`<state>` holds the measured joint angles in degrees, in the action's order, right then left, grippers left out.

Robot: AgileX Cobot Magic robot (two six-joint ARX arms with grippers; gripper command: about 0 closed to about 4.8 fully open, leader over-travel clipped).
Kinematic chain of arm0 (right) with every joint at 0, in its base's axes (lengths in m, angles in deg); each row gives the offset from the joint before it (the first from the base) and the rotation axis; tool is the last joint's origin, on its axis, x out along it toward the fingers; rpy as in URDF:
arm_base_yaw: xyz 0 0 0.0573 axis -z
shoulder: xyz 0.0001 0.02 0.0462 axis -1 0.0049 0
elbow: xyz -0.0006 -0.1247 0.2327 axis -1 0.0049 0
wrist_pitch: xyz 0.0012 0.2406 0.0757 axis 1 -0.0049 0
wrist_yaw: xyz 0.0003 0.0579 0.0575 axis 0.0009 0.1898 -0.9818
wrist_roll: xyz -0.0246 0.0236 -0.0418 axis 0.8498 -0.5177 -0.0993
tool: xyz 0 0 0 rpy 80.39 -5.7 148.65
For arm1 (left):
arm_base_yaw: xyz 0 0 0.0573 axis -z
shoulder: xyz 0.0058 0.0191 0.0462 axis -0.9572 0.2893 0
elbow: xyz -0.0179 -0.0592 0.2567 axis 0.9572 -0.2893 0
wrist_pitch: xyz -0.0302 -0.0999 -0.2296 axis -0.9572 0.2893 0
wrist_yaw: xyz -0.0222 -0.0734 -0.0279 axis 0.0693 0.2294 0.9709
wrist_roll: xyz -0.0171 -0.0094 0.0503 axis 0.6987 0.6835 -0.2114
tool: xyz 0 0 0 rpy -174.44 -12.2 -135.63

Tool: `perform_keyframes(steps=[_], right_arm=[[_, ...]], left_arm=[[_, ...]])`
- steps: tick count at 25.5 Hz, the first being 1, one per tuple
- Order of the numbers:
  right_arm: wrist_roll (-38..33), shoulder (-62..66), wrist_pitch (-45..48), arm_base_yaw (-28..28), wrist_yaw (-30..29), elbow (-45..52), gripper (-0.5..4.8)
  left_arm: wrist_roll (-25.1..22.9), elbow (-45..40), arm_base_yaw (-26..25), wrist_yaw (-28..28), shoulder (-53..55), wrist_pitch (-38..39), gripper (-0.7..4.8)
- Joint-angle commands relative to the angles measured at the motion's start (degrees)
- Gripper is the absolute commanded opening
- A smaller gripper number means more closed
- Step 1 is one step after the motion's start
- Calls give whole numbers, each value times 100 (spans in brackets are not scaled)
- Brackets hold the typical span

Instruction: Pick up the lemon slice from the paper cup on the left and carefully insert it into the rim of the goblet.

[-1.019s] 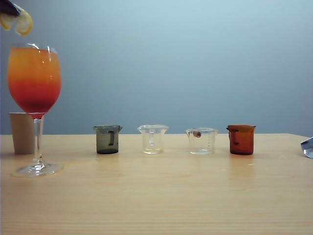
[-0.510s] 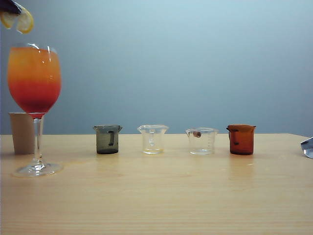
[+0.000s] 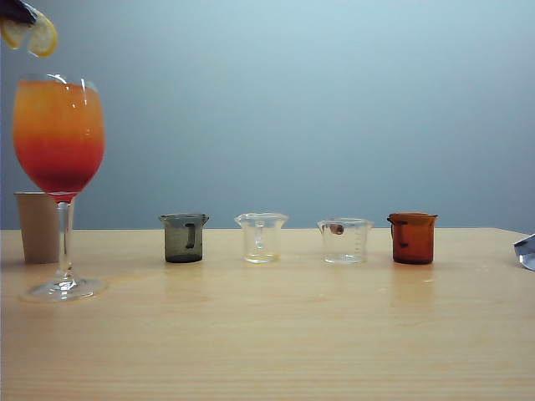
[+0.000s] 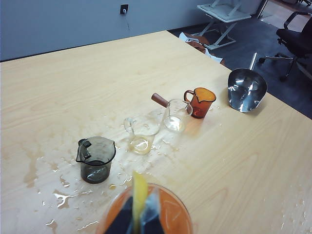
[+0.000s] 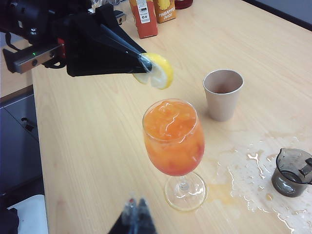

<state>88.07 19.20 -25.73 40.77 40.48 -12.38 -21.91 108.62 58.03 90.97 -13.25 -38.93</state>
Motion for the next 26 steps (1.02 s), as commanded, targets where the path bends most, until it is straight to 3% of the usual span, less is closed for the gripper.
perform_keyframes(steps=[1,10,14,19,21,26], right_arm=[[-17,-26,72,0,0,-17,-5],[-17,-26,72,0,0,-17,-5],[-15,-26,72,0,-2,-17,-5],[-15,-26,72,0,-2,-17,-5],[-15,-26,72,0,0,-17,-5],[-15,-26,72,0,0,-17,-5]], left_arm=[[31,17,0,68,-33,-68,-6],[33,17,96,66,-33,-70,-6],[39,17,232,-286,-28,-70,-6],[527,20,597,-1250,-28,-155,-6],[518,20,758,-1526,-33,-173,-6],[525,28,841,-1574,-157,-341,-6]])
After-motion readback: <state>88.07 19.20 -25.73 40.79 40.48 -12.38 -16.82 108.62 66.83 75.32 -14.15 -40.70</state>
